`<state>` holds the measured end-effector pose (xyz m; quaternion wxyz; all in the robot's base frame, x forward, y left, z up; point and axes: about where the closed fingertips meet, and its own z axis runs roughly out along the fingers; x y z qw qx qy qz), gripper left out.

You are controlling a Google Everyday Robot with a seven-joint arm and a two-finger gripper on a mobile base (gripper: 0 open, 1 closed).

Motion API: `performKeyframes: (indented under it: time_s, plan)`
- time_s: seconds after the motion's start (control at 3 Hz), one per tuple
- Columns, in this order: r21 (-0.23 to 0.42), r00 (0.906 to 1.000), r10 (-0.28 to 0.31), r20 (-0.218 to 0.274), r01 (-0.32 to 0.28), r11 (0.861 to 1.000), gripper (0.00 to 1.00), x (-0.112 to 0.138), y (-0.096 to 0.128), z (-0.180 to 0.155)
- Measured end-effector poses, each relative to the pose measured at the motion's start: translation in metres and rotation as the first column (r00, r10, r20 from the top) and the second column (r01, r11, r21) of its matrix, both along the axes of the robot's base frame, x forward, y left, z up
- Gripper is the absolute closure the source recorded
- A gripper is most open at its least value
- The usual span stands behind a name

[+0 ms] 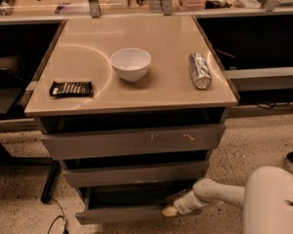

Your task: Open bottom drawer

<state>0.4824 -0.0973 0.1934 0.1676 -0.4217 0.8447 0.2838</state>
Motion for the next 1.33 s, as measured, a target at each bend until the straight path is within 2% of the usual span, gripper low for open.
performKeyframes:
  time_s: [0.33, 0.67, 1.33]
  plan:
    - [-0.007, 0.9995, -0.018, -0.025, 0.018, 1.0, 1.0, -0.012, -0.004, 0.003]
    - [-0.03, 0.9952, -0.073, -0.065, 0.071, 0.997, 1.0, -0.037, -0.02, 0.012]
    - [-0.03, 0.9952, -0.073, -0.065, 0.071, 0.997, 1.0, -0.036, -0.018, 0.016]
